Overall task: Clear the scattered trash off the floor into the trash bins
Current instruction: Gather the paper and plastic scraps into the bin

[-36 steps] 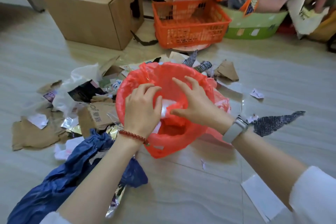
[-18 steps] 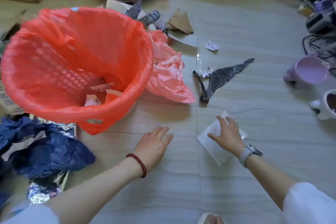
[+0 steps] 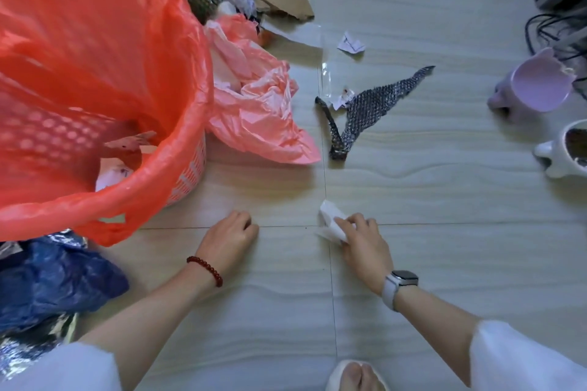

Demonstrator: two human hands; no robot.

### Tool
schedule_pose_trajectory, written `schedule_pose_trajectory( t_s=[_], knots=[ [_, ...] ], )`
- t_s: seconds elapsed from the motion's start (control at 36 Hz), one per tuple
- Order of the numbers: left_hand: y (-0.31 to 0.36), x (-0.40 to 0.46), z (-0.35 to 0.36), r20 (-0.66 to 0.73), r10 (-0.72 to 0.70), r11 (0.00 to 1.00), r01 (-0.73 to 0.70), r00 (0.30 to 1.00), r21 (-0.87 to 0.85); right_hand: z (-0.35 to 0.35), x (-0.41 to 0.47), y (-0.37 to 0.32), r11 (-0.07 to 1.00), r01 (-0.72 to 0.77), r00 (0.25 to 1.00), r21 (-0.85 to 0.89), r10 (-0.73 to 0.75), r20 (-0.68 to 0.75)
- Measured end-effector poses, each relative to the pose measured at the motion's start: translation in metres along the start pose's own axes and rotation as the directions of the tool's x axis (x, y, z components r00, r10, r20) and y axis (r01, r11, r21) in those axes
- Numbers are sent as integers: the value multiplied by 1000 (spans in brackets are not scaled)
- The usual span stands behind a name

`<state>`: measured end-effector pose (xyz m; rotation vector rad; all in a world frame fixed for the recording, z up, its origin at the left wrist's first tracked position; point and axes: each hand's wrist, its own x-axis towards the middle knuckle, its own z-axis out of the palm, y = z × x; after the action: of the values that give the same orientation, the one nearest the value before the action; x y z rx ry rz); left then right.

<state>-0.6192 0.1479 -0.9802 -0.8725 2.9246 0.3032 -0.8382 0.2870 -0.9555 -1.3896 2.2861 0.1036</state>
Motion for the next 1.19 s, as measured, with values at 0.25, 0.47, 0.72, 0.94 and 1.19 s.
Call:
schedule_pose_trajectory(
  t_s=[0.25, 0.47, 0.72, 0.94, 1.19],
  knots=[
    [16, 0, -58, -446, -85, 938, -80, 891, -337, -58, 7, -35, 892, 140, 954, 429, -6, -299],
    [24, 5, -209, -816, -90, 958, -174, 571, -227, -189, 13, -126, 454, 502, 805, 736, 65, -589],
    [-78, -54, -261, -621, -495, 857, 225, 607, -463, -228, 29, -249, 472, 610, 792, 637, -386, -473],
    [-118, -151, -246, -633, -654, 756, 353, 414, -551, -196, -1, -318, 565, 807, 514, 172, -528, -676],
    [-172, -256, -118, 138, -942, 252, 916, 306, -312, -86, -70, -353, 220, 954, 269, 202, -927, -263]
  ],
)
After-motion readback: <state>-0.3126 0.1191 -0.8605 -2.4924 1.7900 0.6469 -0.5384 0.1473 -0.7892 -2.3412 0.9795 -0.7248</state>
